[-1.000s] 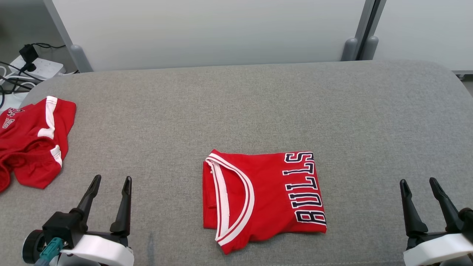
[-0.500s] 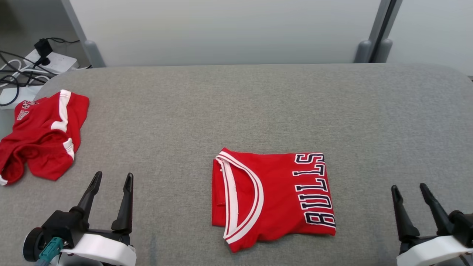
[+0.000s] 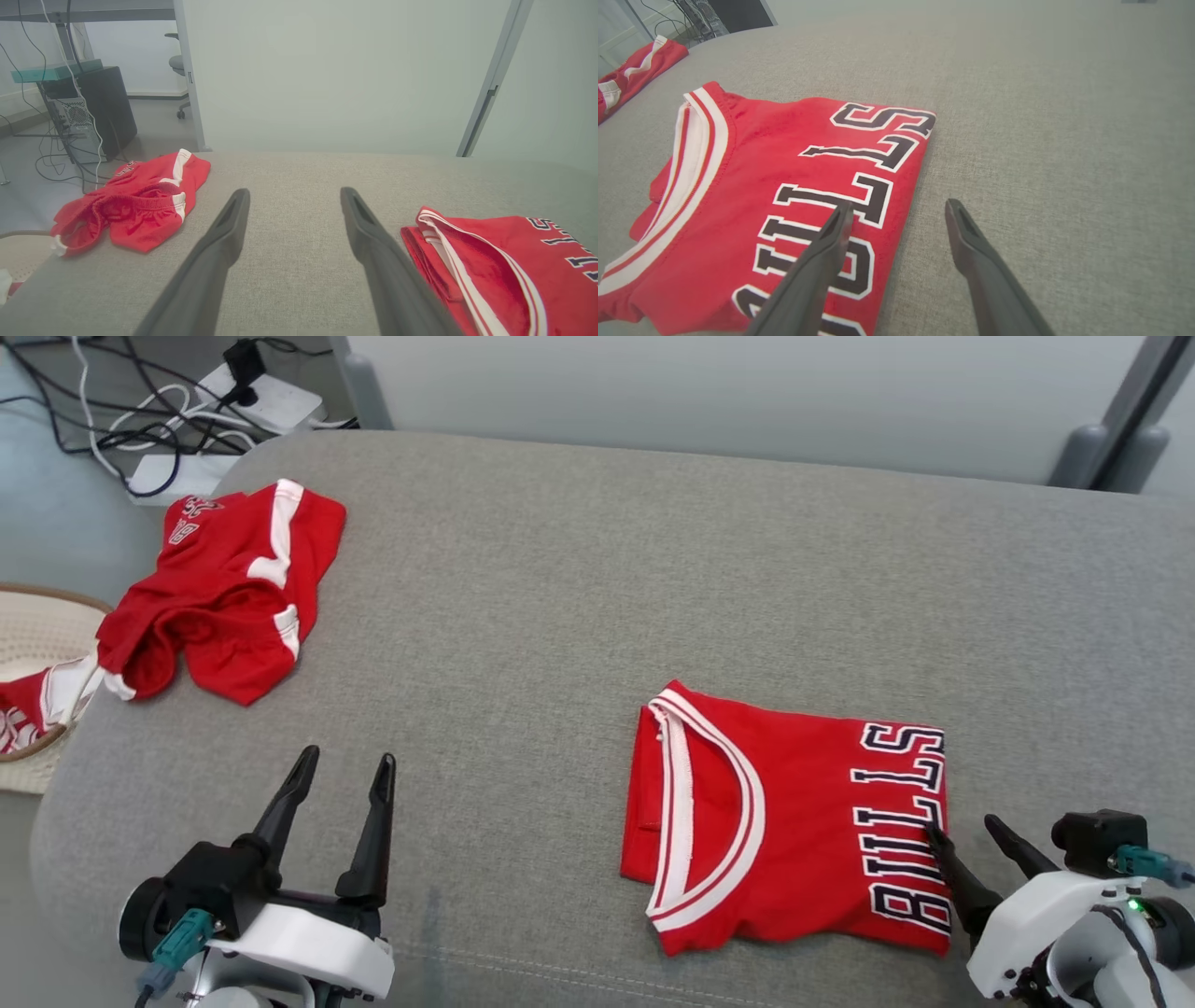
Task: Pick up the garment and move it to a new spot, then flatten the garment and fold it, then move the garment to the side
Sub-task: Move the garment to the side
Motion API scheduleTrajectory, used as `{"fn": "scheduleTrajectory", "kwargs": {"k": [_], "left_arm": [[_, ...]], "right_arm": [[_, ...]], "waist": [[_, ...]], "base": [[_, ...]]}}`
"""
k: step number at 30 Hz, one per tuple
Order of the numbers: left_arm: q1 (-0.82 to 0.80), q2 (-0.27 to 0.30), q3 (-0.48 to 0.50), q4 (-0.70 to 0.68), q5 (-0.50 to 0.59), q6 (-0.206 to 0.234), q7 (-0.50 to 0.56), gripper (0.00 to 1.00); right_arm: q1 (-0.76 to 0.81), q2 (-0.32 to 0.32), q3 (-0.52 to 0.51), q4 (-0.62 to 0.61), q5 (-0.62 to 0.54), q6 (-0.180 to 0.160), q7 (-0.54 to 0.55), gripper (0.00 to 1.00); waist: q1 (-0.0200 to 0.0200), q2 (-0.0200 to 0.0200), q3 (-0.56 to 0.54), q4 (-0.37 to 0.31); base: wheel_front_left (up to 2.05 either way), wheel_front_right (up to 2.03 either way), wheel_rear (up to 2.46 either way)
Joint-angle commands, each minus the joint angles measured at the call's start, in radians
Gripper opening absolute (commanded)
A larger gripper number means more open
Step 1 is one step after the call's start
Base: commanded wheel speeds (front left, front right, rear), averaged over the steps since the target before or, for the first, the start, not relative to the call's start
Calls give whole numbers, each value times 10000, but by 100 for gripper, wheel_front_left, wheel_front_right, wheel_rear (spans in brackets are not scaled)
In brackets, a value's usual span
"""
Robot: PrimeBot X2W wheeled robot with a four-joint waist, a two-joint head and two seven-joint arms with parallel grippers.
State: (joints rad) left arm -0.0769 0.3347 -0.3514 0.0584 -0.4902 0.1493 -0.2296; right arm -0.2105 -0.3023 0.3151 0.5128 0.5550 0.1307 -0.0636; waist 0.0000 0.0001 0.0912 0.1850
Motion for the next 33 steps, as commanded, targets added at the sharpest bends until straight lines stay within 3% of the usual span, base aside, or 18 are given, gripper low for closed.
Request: {"fn": "scheduleTrajectory", "kwargs": {"k": [1,6,7,8,9,20,33], "left_arm": [[-632,153,293,-102,68,-99,-101,100],[-859,26,276,87,80,-211,-183,100],[-887,9,285,125,83,-232,-199,100],[-905,-5,295,161,87,-250,-212,100],[-916,-16,307,189,95,-262,-225,100],[-1038,-47,279,236,228,-488,-289,100],[-1500,196,115,-18,343,-667,-135,100]], "right_arm": [[-472,-350,324,182,158,0,109,100],[-1002,-418,770,849,725,0,646,100],[-1083,-428,872,904,841,0,698,93],[-1143,-432,958,965,980,0,773,40],[-1200,-459,1040,1006,1074,0,797,0],[-1408,-933,1116,1205,1302,0,-32,0],[-1310,-992,315,1034,849,0,-696,0]], "waist": [[0,-1,304,429],[0,-1,545,763],[0,-1,564,787],[0,-1,576,801],[0,-1,584,808],[0,-1,634,98],[0,-1,1156,-2789]], "base": [[0,0,0],[0,0,0],[0,0,0],[0,0,0],[0,0,0],[0,0,0],[0,0,0]]}}
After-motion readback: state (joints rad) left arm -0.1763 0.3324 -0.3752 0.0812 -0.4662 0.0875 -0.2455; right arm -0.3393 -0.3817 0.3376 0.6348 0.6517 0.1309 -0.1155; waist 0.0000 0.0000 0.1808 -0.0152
